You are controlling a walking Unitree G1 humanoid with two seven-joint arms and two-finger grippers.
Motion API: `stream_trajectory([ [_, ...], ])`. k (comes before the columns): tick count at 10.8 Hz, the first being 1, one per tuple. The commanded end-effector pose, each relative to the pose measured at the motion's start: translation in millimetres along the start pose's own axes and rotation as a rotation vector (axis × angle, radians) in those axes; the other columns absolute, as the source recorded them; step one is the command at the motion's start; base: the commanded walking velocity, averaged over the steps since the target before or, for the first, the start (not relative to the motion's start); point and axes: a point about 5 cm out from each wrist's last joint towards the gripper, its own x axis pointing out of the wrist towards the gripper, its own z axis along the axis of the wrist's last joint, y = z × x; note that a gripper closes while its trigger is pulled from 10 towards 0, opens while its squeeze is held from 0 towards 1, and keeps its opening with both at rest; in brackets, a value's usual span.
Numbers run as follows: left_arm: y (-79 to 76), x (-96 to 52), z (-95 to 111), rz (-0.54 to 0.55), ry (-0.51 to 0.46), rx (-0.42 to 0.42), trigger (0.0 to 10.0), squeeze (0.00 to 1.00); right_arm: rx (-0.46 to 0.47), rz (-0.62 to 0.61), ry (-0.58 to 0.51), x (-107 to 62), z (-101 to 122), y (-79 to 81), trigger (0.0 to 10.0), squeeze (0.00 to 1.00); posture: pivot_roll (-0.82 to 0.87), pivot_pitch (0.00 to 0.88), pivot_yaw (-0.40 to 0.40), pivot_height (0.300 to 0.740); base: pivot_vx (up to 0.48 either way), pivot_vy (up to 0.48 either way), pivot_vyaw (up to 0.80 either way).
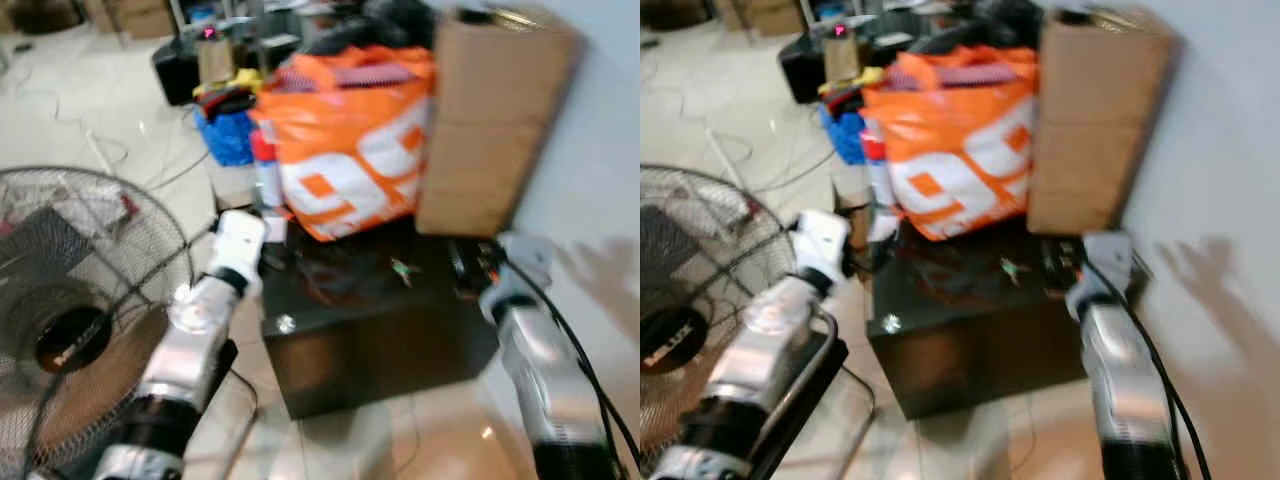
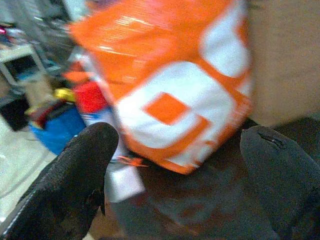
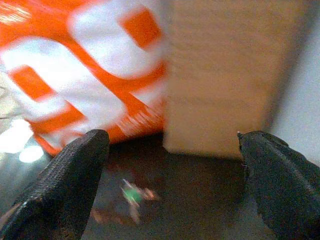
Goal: Hang keys on a hook
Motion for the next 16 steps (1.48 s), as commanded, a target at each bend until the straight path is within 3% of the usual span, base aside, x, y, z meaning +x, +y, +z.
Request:
stream_trajectory([
  [1, 10.8, -7.8, -8, 0.053, 0.038, 0.011, 10.0, 0.00, -0.009, 0.062, -0.003, 4.3, 0, 14.3, 10.0, 1.00, -0.07, 0.000, -0.007, 0.740, 0.334, 0.000, 0.00],
  [3, 14.1, -18.5, -9, 0.097, 0.040, 0.015, 10.0, 0.00, -0.026, 0.145, -0.005, 19.1, 4, 29.4, 10.0, 1.00, -0.01, 0.000, -0.060, 0.740, 0.332, 0.000, 0.00],
  [6, 16.1, -26.7, -9, 0.116, 0.048, 0.023, 10.0, 0.00, -0.028, 0.178, 0.017, 26.4, 1, 38.1, 10.0, 1.00, 0.02, 0.000, -0.066, 0.740, 0.331, 0.000, 0.00],
  [7, 17.1, -26.4, -10, 0.123, 0.062, 0.021, 10.0, 0.00, -0.013, 0.168, 0.047, 25.4, -4, 37.6, 10.0, 0.00, 0.00, 0.000, -0.053, 0.740, 0.000, 0.000, 0.00],
  [11, 12.2, -21.7, -9, 0.103, 0.057, 0.033, 10.0, 0.00, -0.009, 0.103, 0.107, 16.1, -15, 22.5, 10.0, 0.00, -0.03, 0.000, -0.026, 0.740, 0.000, 0.000, 0.00],
  [13, 11.5, -19.5, -8, 0.097, 0.048, 0.029, 10.0, 0.00, 0.045, 0.127, 0.086, 11.6, -13, 22.7, 10.0, 0.00, -0.04, 0.000, -0.021, 0.740, 0.000, -0.315, 0.00],
  [16, 10.0, -20.1, -7, 0.090, 0.043, 0.029, 10.0, 0.00, 0.027, 0.132, 0.091, 11.5, -14, 23.8, 10.0, 0.00, -0.04, 0.000, -0.022, 0.740, 0.000, -0.342, 0.00],
])
